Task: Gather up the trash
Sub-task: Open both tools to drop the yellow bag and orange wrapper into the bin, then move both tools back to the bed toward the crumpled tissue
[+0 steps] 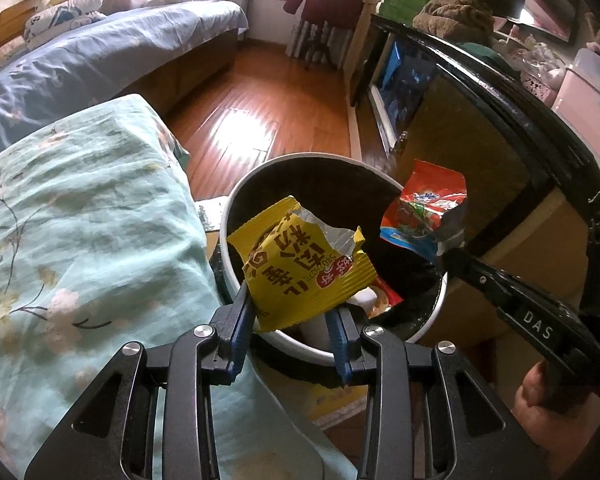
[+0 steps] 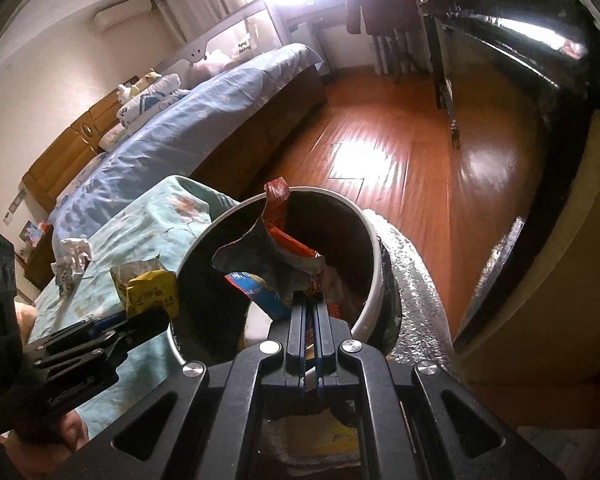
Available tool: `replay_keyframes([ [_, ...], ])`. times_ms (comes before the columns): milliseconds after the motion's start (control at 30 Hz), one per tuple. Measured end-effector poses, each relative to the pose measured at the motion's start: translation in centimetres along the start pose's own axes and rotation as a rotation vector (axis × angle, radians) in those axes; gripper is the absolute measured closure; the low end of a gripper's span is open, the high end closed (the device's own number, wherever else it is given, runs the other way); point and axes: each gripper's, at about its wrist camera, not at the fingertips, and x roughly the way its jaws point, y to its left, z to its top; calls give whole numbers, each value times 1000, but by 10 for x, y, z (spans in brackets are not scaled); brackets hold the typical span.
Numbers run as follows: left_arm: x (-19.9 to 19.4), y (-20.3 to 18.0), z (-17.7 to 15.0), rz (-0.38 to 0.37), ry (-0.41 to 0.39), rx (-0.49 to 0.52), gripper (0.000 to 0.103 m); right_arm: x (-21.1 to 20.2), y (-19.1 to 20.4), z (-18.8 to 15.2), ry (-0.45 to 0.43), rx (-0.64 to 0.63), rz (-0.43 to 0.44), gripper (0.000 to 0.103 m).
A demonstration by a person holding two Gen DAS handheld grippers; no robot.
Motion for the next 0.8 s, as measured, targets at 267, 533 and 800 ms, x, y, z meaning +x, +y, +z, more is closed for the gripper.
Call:
replay_keyframes([
  [267,0,-3,3,2,3,11,49,5,-2,2,19,17,15,92],
  [533,-16,8,-2,21,-28,-18,39,-5,6,-3,1,18,48,65],
  [800,-48,38,-25,67,-77,-67,38,-13,38,-8,-14,-10,122,30],
])
